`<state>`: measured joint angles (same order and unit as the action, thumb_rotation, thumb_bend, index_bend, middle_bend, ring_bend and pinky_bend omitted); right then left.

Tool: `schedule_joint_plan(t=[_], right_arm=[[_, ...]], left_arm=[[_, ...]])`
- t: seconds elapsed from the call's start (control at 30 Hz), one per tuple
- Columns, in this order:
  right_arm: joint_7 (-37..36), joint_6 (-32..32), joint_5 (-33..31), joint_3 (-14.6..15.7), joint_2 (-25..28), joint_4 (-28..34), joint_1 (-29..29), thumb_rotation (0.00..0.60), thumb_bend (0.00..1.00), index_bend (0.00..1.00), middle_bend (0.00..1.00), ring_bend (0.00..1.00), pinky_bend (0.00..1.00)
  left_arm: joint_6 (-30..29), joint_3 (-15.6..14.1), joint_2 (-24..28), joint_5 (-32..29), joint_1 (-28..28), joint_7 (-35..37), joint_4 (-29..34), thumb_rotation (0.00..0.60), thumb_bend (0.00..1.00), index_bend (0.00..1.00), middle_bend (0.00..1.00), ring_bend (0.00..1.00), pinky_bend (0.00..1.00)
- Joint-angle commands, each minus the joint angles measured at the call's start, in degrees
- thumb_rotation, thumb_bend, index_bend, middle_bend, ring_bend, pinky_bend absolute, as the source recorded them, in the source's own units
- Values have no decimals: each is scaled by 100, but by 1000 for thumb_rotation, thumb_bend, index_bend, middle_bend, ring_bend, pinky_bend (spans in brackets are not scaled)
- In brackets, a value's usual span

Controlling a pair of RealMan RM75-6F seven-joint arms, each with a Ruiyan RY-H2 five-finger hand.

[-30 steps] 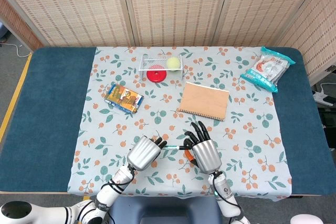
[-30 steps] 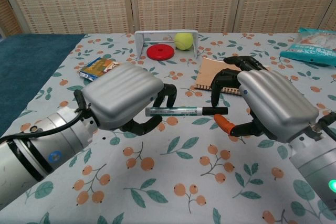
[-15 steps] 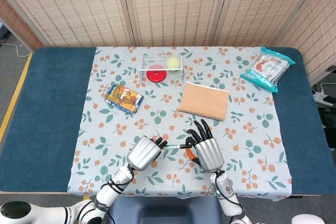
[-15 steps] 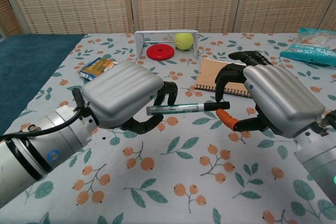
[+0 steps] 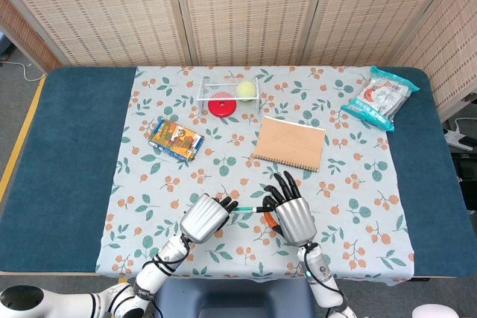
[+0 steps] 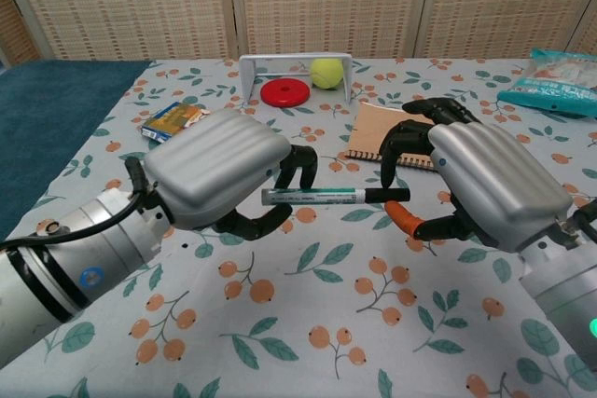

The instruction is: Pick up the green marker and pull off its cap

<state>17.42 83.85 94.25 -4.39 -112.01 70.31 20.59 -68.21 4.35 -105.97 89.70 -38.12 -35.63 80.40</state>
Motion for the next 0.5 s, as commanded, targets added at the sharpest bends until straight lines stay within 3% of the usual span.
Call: schedule_joint_plan(t=[0.03, 0.5], right_arm=[[-24, 54, 9, -65, 7, 15, 19, 600, 539, 967, 308, 77, 0], [-94, 9, -109, -103, 37, -98, 13, 600, 539, 967, 308, 80, 0]], left_arm=[[-2, -20, 0, 35, -1, 20, -9, 600, 688, 879, 1000, 819, 1000], [-185, -10, -15, 307, -23, 305, -90, 600, 756, 887, 1000, 832, 1000]])
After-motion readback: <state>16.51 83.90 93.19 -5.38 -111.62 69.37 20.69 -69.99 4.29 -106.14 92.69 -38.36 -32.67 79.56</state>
